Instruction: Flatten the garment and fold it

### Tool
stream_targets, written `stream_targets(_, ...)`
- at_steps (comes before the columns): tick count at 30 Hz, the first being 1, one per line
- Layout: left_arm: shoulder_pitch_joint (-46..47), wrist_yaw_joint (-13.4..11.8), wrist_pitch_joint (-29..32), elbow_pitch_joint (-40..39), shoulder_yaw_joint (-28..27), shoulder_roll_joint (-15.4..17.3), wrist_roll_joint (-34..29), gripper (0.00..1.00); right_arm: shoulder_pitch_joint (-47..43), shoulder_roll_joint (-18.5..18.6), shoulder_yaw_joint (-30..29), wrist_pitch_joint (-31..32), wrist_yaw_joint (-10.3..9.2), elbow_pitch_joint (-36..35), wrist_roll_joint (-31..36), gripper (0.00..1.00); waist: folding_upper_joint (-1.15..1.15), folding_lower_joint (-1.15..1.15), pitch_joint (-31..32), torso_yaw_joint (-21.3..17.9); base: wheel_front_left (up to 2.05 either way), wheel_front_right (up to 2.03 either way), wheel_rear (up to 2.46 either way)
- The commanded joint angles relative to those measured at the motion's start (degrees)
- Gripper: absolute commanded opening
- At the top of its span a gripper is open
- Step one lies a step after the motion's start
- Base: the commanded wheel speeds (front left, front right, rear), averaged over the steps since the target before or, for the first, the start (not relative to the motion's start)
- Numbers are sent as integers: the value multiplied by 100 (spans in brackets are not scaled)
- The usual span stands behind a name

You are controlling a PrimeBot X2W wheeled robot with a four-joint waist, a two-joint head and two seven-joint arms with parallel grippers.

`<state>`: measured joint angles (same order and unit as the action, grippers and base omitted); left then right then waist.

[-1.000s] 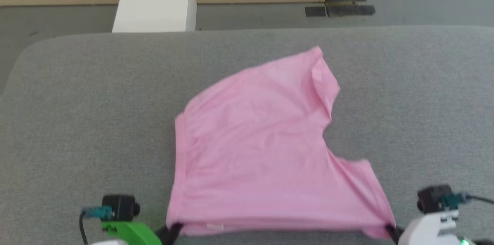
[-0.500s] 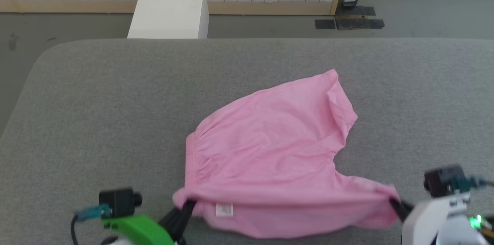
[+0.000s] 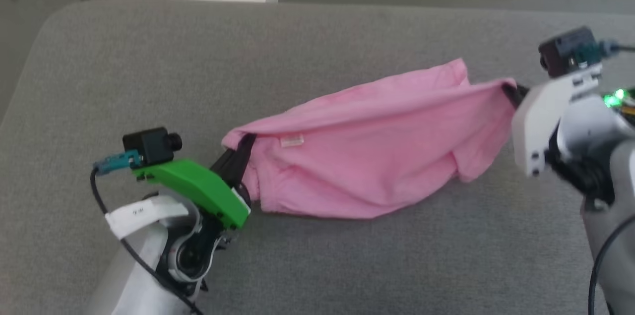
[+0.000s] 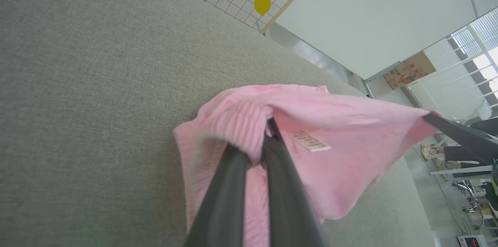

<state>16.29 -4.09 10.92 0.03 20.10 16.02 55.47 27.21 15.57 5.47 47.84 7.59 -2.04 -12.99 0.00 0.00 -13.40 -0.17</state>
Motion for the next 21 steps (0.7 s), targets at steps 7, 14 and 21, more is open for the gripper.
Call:
stream_targets(7, 758, 31, -74, 772, 146, -271, -177, 0, 1358, 181, 137, -121, -10, 1451, 460, 0, 0, 0, -1014, 517, 0, 0, 0)
stream_targets(14, 1208, 104, -66, 1294, 421, -497, -364, 0, 1950, 273, 183, -58, -10, 2538, 851, 0, 0, 0, -1378, 788, 0, 0, 0)
stream_targets(21, 1364, 209, 25, 1547, 600, -547, -422, 87, 2042, 150, 166, 4, -10, 3183, 726, 5, 0, 0, -1386, 851, 0, 0, 0)
